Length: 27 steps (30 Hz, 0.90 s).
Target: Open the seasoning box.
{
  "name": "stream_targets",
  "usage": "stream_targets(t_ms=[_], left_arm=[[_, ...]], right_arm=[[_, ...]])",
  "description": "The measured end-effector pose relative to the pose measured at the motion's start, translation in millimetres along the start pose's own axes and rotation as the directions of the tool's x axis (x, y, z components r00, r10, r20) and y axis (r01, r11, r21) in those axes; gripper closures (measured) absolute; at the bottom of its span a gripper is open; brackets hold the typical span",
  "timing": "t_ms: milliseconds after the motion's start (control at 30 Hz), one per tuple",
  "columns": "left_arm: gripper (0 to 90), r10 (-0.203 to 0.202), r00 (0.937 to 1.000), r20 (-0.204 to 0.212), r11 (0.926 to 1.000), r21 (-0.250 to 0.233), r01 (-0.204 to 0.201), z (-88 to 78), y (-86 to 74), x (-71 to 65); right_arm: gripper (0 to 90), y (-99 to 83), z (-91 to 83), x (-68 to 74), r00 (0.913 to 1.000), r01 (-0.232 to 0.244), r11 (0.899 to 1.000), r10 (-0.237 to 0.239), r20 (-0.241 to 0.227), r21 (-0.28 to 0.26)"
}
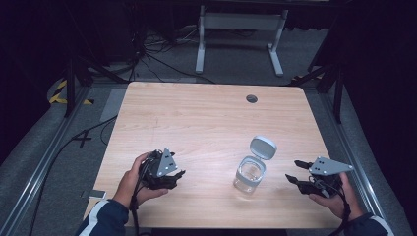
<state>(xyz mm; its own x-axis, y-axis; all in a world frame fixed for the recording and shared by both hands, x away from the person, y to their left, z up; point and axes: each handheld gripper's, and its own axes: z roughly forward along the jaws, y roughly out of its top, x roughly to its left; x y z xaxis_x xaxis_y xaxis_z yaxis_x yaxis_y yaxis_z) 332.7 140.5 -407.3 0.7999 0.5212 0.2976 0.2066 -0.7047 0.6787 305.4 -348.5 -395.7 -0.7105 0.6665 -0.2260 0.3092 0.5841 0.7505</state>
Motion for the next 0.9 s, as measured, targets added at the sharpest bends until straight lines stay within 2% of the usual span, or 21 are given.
stream_targets(t_ms=[100, 133, 167, 333, 367, 400, 500, 533, 700, 767, 833, 900], left_arm=[[30.2, -0.023, 0.9997, -0.008, 0.9992, 0.031, 0.023, -3.5, -21.1, 3.8], [29.7, -0.023, 0.9997, -0.008, 0.9992, 0.031, 0.023, -3.5, -21.1, 3.8], [29.7, -0.041, 0.9991, -0.007, 0.9989, 0.022, 0.041, -3.7, -28.0, 4.3], [26.7, -0.077, 0.9968, -0.021, 0.9959, 0.047, 0.078, -8.4, -52.6, 7.0], [26.6, -0.077, 0.9968, -0.021, 0.9959, 0.047, 0.078, -8.4, -52.6, 7.0], [26.5, -0.092, 0.9956, -0.02, 0.9945, 0.049, 0.093, -9.2, -61.9, 6.9], [26.1, -0.099, 0.995, -0.013, 0.9934, 0.058, 0.099, -9.8, -69.0, 8.1], [25.4, -0.117, 0.9931, -0.007, 0.9914, 0.059, 0.117, -10.7, -75.8, 8.5], [24.6, -0.139, 0.9903, 0.007, 0.9885, 0.062, 0.138, -12.7, -86.7, 11.3], [24.1, -0.162, 0.9866, 0.016, 0.9855, 0.052, 0.161, -14.0, -93.0, 13.4], [24.0, -0.196, 0.9798, 0.038, 0.9794, 0.055, 0.194, -15.8, -99.0, 15.8], [23.7, -0.215, 0.9757, 0.041, 0.9757, 0.051, 0.213, -15.3, -105.3, 17.0]], right_arm=[[37.2, -9.8, -5.5, -1.6, 0.9999, 0.001, 1.0, -0.001, 0.015, 0.022], [37.2, -11.9, -6.1, -1.8, 0.9998, -0.006, 1.0, 0.005, 0.02, 0.025], [37.2, -11.9, -6.1, -1.8, 0.9998, -0.006, 1.0, 0.005, 0.02, 0.025], [34.9, -29.5, -11.4, -4.5, 0.999, -0.012, 0.999, 0.01, 0.045, 0.053], [34.9, -29.5, -11.4, -4.5, 0.999, -0.012, 0.999, 0.01, 0.045, 0.053], [34.7, -37.2, -13.1, -5.5, 0.9985, -0.033, 0.997, 0.03, 0.047, 0.065], [34.6, -47.3, -14.8, -8.2, 0.9977, -0.043, 0.996, 0.038, 0.057, 0.08], [34.6, -55.3, -16.3, -10.1, 0.9965, -0.055, 0.995, 0.049, 0.067, 0.088], [34.0, -72.6, -22.0, -14.0, 0.9932, -0.094, 0.992, 0.088, 0.077, 0.082], [33.4, -80.6, -25.0, -16.0, 0.9886, -0.128, 0.988, 0.121, 0.09, 0.083], [32.1, -87.3, -26.8, -18.1, 0.9848, -0.155, 0.985, 0.149, 0.089, 0.073], [31.6, -93.4, -27.6, -19.5, 0.9804, -0.18, 0.981, 0.174, 0.093, 0.069]])
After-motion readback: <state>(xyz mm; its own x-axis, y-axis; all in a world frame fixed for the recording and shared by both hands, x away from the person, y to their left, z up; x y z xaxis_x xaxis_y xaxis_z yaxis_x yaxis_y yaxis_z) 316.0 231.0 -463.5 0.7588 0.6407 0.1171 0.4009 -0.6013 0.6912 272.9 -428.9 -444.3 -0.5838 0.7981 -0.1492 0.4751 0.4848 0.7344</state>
